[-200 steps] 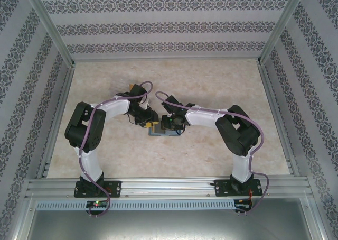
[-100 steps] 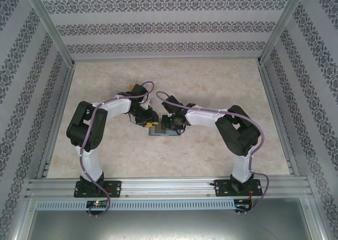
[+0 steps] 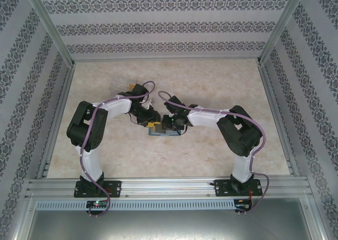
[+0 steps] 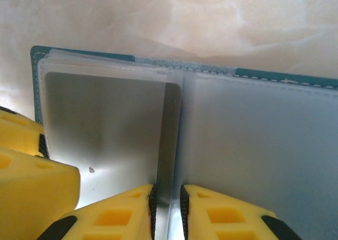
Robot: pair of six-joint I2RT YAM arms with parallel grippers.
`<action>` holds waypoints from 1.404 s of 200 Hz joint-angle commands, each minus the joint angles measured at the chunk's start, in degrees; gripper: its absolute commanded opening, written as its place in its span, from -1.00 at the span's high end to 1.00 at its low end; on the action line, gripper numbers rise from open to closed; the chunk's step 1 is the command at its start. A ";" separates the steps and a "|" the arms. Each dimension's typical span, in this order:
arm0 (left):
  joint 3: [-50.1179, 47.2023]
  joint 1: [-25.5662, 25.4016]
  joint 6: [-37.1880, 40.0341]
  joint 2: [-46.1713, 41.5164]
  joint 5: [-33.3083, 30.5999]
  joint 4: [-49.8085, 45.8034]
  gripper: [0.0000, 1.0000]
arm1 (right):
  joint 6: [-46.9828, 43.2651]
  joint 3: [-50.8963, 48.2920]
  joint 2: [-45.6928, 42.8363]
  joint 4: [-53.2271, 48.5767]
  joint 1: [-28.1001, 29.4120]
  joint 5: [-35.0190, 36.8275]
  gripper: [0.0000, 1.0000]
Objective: Take the credit cards out of the card holder
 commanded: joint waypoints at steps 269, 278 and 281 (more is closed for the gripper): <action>4.22 -6.04 -6.07 -0.39 -2.97 12.47 -0.08 | 0.01 -13.94 -20.19 5.67 -7.44 2.41 0.42; 3.81 -6.00 -6.10 -1.32 -4.33 11.79 -0.02 | 0.05 -13.00 -18.78 5.44 -6.65 2.60 0.46; 3.65 -5.92 -6.07 -1.38 -4.72 11.58 -0.01 | 0.16 -12.79 -18.40 5.33 -6.49 2.67 0.47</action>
